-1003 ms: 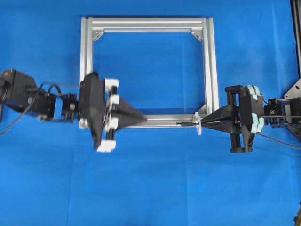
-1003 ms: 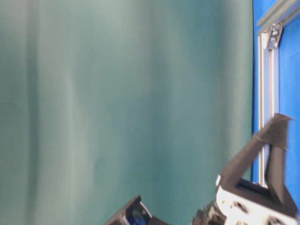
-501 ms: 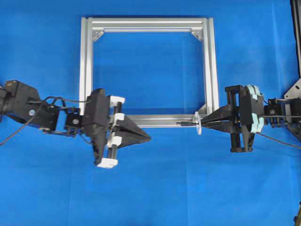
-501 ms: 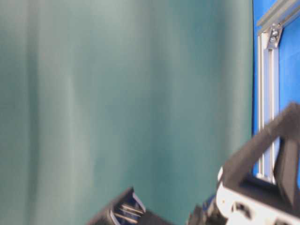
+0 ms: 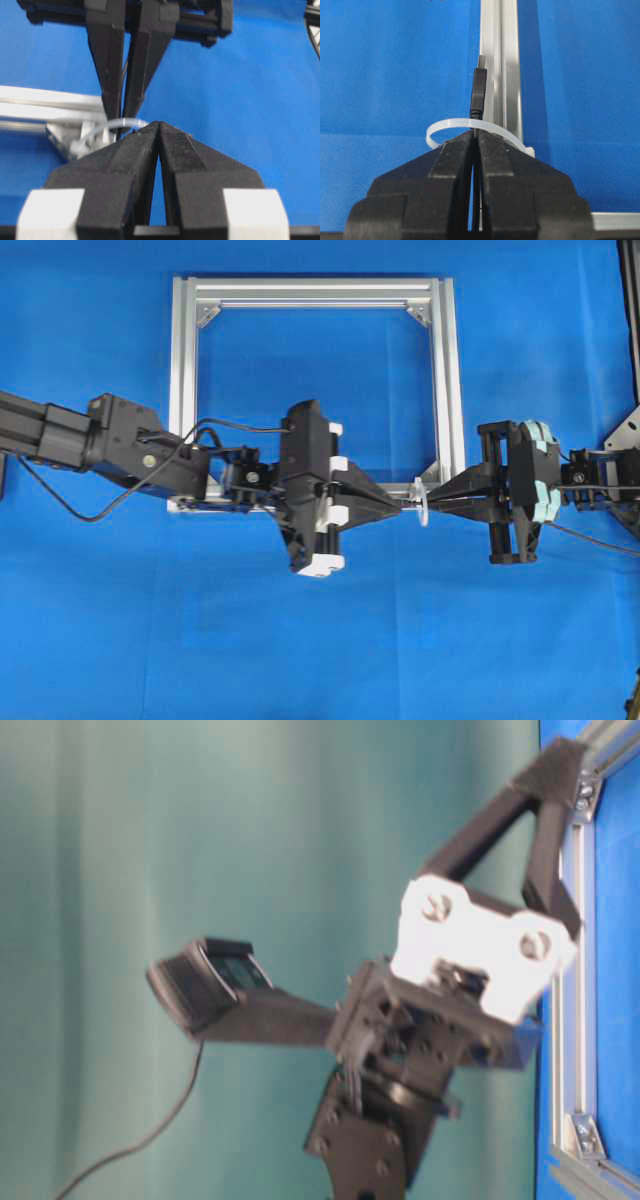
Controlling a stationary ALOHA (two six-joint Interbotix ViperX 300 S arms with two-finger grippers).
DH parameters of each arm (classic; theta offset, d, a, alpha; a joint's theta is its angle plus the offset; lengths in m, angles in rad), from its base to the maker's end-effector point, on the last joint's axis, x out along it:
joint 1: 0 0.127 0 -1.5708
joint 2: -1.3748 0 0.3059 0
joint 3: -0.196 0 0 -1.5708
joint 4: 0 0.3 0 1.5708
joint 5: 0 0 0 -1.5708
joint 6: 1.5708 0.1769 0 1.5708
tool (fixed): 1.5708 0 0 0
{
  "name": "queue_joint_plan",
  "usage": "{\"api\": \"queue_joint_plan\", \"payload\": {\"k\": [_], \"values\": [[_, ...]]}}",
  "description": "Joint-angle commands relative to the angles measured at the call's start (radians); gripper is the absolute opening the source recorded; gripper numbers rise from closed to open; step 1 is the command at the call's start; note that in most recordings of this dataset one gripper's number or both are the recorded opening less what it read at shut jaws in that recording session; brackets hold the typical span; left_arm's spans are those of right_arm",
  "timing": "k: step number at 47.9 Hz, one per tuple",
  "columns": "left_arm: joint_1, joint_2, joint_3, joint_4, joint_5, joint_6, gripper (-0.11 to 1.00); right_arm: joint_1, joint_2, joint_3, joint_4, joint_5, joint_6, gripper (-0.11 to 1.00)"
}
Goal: Insert the wire through the string loop located on the right side.
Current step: 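Move the left gripper to the loop's far side near the plug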
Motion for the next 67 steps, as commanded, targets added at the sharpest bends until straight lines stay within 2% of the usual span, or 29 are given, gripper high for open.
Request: {"api": "queue_joint_plan", "payload": {"k": [1,18,23,31,35,41,67], "values": [[0.003,-0.009,-0.040,0.002,0.009,0.003,0.00,0.000,-0.008,-0.017,0.002,-0.006,-0.002,-0.03],[0.006,-0.002,-0.035,0.006,0.017,0.008,0.03,0.000,-0.009,-0.015,0.002,-0.006,-0.002,-0.03],[0.008,0.000,-0.035,0.008,0.015,0.009,0.24,-0.002,-0.009,-0.017,0.002,-0.006,-0.002,-0.03],[0.014,0.000,-0.037,0.008,0.025,0.025,0.74,0.000,-0.008,-0.017,0.002,-0.006,-0.002,-0.03],[0.015,0.000,-0.040,0.006,0.028,0.040,0.88,0.000,-0.008,-0.017,0.002,-0.006,-0.002,-0.03],[0.017,0.002,-0.043,0.008,0.028,0.051,0.83,-0.002,-0.009,-0.017,0.002,-0.006,-0.002,-0.03],[0.041,0.132,-0.069,0.006,0.028,0.054,0.84,-0.002,-0.008,-0.015,0.002,-0.006,-0.002,-0.03]]}}
